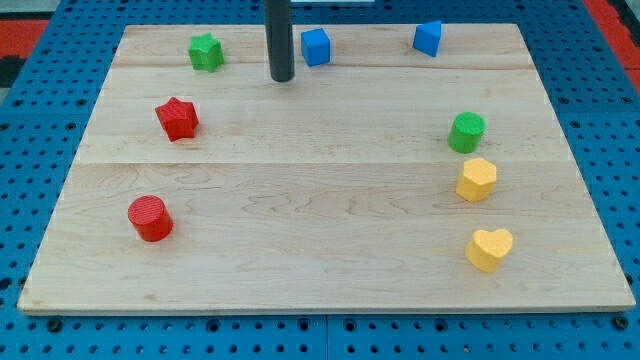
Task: Slide the blue cube to the bottom left of blue triangle
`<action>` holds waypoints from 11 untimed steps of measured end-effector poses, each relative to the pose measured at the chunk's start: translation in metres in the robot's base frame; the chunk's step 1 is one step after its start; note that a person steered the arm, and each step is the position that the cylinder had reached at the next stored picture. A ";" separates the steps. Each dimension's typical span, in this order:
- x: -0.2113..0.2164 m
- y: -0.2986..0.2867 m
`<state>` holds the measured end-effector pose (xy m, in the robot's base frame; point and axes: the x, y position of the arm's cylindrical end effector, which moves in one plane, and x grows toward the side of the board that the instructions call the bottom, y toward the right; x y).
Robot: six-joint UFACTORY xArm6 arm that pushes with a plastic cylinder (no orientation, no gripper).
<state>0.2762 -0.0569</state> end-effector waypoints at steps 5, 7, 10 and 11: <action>-0.050 0.096; -0.014 0.066; -0.015 0.082; -0.042 0.088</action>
